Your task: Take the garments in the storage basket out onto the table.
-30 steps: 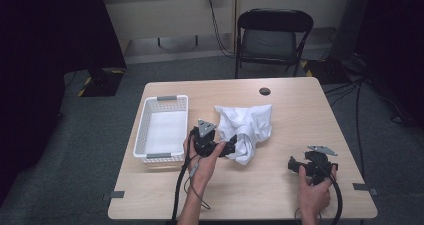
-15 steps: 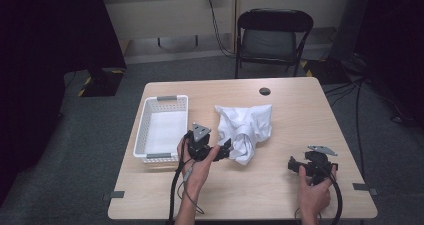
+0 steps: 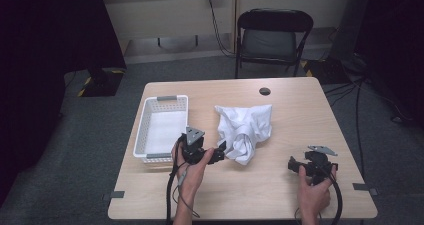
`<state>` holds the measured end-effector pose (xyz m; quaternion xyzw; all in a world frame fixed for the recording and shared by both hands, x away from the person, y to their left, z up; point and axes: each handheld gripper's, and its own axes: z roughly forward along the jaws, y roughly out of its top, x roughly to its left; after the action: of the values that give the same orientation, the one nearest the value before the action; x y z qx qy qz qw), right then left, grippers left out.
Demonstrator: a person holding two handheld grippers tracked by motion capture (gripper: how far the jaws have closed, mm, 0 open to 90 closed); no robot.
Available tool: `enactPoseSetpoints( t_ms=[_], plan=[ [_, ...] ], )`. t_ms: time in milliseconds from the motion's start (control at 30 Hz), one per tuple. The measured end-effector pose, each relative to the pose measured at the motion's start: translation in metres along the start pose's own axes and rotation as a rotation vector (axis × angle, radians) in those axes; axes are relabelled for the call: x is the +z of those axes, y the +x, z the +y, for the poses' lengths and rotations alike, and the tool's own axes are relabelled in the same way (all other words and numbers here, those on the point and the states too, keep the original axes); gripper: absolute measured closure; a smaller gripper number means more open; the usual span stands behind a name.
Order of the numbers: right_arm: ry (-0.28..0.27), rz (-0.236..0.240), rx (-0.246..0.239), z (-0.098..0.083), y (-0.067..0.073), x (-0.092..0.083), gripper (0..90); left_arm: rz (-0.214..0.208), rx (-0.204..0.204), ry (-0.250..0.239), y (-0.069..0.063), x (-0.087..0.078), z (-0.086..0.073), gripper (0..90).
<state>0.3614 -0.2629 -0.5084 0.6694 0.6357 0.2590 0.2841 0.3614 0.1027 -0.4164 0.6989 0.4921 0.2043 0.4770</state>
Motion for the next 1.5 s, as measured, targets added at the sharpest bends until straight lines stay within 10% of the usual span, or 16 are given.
enactPoseSetpoints(
  t_ms=[1500],
  plan=[
    [0.0, 0.0, 0.0, 0.0, 0.0, 0.0, 0.0, 0.092, -0.073, -0.036, 0.034, -0.047, -0.037, 0.2]
  ],
)
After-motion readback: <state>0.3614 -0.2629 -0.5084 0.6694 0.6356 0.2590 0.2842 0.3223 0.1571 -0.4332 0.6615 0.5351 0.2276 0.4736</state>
